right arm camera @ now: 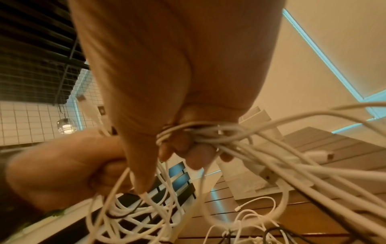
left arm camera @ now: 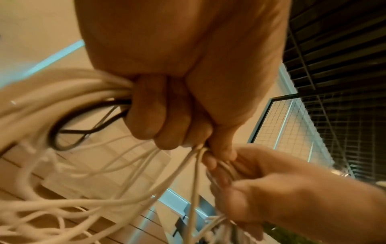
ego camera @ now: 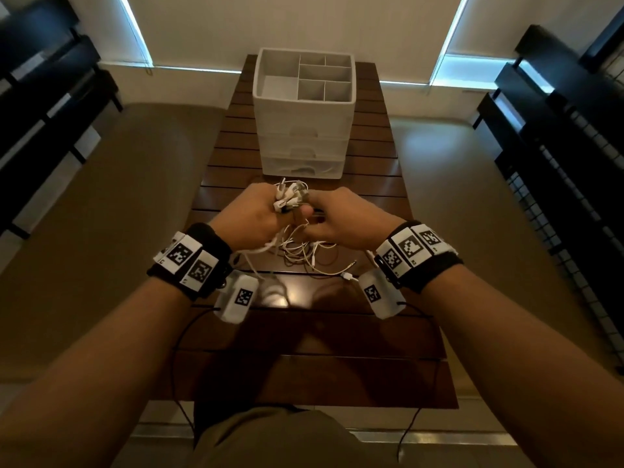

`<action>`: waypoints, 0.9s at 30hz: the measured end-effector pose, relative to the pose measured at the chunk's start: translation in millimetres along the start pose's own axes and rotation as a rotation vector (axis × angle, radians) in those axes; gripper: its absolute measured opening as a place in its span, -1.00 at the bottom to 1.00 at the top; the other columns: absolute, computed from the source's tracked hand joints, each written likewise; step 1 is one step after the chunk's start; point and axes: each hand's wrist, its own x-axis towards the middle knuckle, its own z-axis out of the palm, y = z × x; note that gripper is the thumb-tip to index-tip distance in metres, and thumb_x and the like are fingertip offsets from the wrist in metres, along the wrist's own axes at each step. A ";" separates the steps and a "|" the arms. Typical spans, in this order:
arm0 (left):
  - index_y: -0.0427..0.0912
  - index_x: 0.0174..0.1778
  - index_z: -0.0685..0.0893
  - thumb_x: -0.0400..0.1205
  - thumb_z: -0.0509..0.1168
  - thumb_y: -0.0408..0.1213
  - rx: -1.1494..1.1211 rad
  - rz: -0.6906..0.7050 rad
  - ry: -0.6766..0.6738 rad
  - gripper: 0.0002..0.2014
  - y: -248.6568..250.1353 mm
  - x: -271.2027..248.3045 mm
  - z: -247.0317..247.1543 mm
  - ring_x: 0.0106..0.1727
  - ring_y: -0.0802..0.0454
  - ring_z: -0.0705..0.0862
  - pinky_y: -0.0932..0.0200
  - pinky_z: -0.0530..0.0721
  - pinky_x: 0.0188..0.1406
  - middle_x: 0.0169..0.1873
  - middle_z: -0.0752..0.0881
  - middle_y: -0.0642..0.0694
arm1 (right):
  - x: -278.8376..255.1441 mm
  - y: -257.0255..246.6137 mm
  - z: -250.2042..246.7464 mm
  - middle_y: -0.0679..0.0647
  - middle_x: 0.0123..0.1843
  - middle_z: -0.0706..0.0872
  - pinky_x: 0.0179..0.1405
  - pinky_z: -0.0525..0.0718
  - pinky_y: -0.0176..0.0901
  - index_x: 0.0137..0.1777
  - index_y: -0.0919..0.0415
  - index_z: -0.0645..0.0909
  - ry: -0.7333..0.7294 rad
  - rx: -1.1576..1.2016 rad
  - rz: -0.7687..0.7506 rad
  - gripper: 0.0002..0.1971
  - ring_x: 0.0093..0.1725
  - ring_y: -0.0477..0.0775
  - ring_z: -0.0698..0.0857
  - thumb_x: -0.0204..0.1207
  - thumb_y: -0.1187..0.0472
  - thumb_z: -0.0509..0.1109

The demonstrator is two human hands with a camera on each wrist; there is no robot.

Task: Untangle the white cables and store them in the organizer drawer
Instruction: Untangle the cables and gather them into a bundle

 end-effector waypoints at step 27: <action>-0.33 -0.19 0.68 0.81 0.32 -0.09 -0.068 -0.095 0.342 -0.62 -16.9 -40.3 -57.5 -0.55 0.25 0.54 0.44 0.49 -0.49 -0.58 0.61 0.13 | -29.5 82.0 5.2 -0.03 -0.13 0.81 -0.13 0.67 -0.26 0.03 0.14 0.74 0.207 0.217 0.196 -0.83 -0.16 -0.11 0.77 0.56 0.10 0.61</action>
